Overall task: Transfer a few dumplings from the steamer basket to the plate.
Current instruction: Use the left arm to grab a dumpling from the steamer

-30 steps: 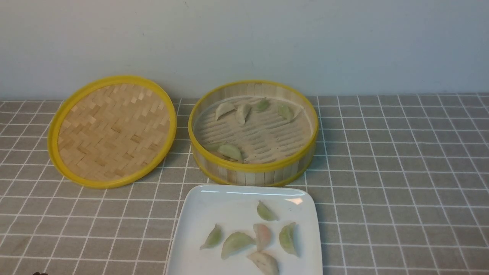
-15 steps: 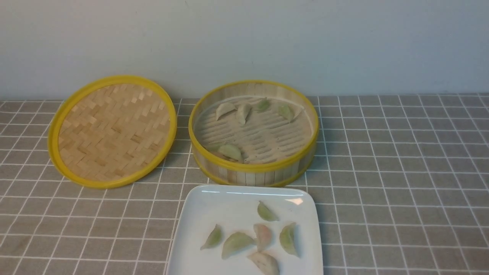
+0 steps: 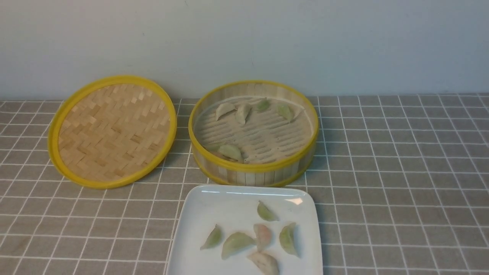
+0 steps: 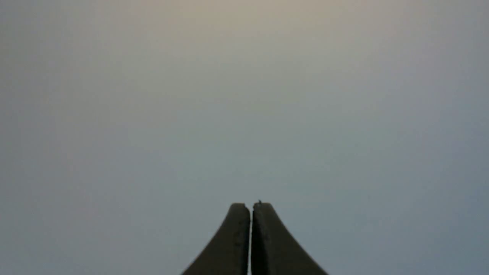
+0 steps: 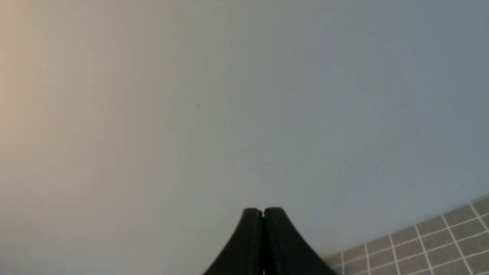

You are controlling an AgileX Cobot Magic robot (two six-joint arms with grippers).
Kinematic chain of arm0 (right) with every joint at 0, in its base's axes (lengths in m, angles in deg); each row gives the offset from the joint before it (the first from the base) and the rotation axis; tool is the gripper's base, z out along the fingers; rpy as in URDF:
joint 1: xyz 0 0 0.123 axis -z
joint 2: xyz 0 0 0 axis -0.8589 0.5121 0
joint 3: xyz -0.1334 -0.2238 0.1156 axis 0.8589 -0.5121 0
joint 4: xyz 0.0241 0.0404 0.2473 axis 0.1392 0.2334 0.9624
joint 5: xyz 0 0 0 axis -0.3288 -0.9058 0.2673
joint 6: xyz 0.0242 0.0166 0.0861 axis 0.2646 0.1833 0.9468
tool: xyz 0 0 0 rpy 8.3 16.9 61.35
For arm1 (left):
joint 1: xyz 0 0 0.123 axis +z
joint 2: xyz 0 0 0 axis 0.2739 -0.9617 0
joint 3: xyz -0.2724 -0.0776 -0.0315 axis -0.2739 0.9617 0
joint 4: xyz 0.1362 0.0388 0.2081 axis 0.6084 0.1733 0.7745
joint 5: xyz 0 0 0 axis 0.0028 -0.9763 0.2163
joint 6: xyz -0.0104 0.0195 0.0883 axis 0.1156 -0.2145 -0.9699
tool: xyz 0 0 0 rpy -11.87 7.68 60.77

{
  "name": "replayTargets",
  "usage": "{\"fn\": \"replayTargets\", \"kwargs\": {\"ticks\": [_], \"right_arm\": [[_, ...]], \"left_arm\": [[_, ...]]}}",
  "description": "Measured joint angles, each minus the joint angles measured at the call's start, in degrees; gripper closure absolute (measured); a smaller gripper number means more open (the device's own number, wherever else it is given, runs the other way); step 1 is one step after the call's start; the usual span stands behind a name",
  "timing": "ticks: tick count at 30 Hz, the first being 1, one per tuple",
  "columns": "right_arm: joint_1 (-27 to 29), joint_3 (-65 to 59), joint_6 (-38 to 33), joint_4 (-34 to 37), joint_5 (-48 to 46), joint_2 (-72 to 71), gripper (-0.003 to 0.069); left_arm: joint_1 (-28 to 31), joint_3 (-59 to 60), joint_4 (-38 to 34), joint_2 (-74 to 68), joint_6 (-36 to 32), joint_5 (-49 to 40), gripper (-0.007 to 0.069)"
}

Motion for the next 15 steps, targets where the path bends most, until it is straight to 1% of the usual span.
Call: {"fn": "replayTargets", "kwargs": {"ticks": [1,2,3,4,6,7,8,9,10,13,15], "right_arm": [[0.0,1.1,-0.3,-0.5,-0.9,0.8,0.0672],[0.0,9.5,-1.9,-4.0,-9.3,6.8,0.0671],[0.0,13.5,-2.4,-5.7,-13.7,10.3,0.0671],[0.0,15.5,-2.5,-6.5,-15.9,12.1,0.0671],[0.0,23.5,-3.2,-9.8,-25.7,20.0,0.0671],[0.0,29.9,-4.0,-13.0,-34.4,28.1,0.0671],[0.0,30.5,-4.1,-13.3,-35.2,28.1,0.0671],[0.0,34.8,-5.0,-15.2,-41.1,33.8,0.0671],[0.0,36.5,-5.5,-15.9,-43.3,36.7,0.0671],[0.0,40.2,-7.3,-16.3,-48.2,43.3,0.0671],[0.0,40.7,-8.1,-15.8,-49.2,45.0,0.0671]], "left_arm": [[0.0,-1.7,0.0,-1.8,-0.2,-1.4,0.0629],[0.0,-7.8,0.1,-8.5,-1.5,-11.6,0.0629],[0.0,-11.2,0.1,-12.5,-2.7,-19.1,0.0629],[0.0,-12.9,0.1,-14.6,-3.0,-20.6,0.0629],[0.0,-19.5,0.2,-23.7,-5.5,-33.3,0.0629],[0.0,-25.0,0.4,-32.4,-8.2,-44.5,0.0629],[0.0,-25.6,0.4,-33.4,-8.2,-44.5,0.0629],[0.0,-30.0,0.5,-41.6,-10.4,-51.5,0.0629],[0.0,-31.3,0.7,-44.2,-11.3,-53.7,0.0629],[-1.1,-36.9,1.7,-54.9,-13.7,-58.3,0.0629],[-2.7,-40.6,3.2,-60.9,-14.1,-59.4,0.0629]]}}
